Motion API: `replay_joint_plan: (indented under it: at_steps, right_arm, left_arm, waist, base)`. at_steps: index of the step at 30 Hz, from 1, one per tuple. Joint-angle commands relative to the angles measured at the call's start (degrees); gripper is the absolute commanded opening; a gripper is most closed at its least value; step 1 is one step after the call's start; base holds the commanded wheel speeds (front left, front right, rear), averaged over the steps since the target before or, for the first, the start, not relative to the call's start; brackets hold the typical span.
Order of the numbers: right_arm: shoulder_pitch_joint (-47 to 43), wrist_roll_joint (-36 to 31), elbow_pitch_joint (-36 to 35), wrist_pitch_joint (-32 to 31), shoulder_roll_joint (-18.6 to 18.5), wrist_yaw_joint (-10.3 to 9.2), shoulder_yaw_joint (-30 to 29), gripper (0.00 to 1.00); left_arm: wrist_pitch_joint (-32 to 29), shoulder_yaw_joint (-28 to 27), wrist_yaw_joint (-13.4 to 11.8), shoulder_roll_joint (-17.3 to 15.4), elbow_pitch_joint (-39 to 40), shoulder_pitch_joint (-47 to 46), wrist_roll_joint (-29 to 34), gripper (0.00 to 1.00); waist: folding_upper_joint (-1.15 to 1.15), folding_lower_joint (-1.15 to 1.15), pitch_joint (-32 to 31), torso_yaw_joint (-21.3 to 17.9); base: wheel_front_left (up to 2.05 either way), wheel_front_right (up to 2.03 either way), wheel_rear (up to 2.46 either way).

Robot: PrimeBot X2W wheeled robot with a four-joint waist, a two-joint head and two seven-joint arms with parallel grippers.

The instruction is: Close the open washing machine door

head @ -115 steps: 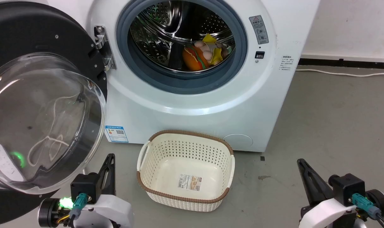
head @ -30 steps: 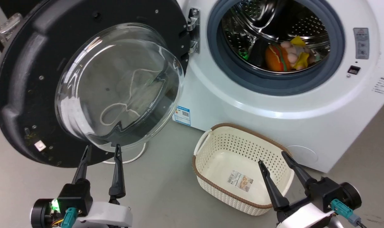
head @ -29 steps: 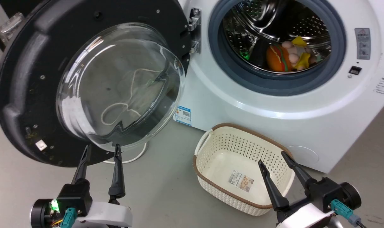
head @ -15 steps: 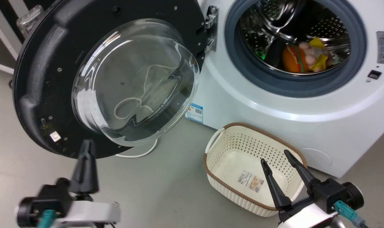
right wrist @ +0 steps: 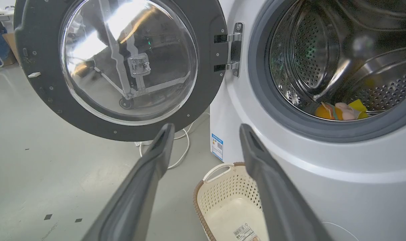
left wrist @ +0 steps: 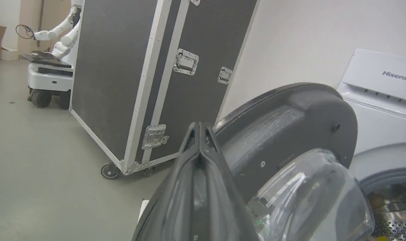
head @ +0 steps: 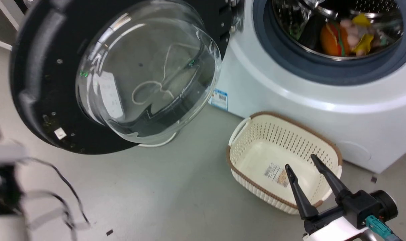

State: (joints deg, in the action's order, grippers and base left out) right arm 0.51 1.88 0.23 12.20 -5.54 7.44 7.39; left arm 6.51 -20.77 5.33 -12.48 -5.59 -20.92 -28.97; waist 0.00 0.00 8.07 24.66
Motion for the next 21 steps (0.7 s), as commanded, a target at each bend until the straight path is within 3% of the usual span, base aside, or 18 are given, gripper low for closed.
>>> replay_joint_plan:
  at_steps: [1, 8, 13, 21]
  right_arm:
    - [0.31, -0.34, -0.38, 0.48, -0.51, 0.04, 0.19, 1.00]
    - [1.89, -0.03, -0.75, 1.31, -1.68, 0.04, 1.30, 1.00]
    - [2.68, 0.23, -0.79, 1.91, -2.37, 0.04, 2.02, 1.00]
    - [3.44, 0.45, -0.92, 2.80, -3.38, 0.05, 2.66, 1.00]
  left_arm:
    - [-0.48, -1.12, 0.44, -1.13, -1.12, -2.25, -1.49, 0.00]
    - [-10.47, -8.98, -0.70, -8.31, -19.10, -14.81, -14.83, 0.00]
    - [-24.88, -14.04, -3.03, -9.51, -29.86, -21.86, -28.11, 0.00]
    - [-41.99, -15.80, -1.94, -10.55, -35.50, -25.86, -39.33, 0.00]
  waist:
    - [0.00, 0.00, 1.16, -0.31]
    - [0.00, 0.00, 4.06, -1.22]
    - [0.00, 0.00, 5.46, -1.47]
    - [0.00, 0.00, 7.25, -0.94]
  base:
    - [0.00, 0.00, 0.00]
    - [0.00, 0.00, 0.00]
    - [0.00, 0.00, 0.00]
    - [0.00, 0.00, 0.00]
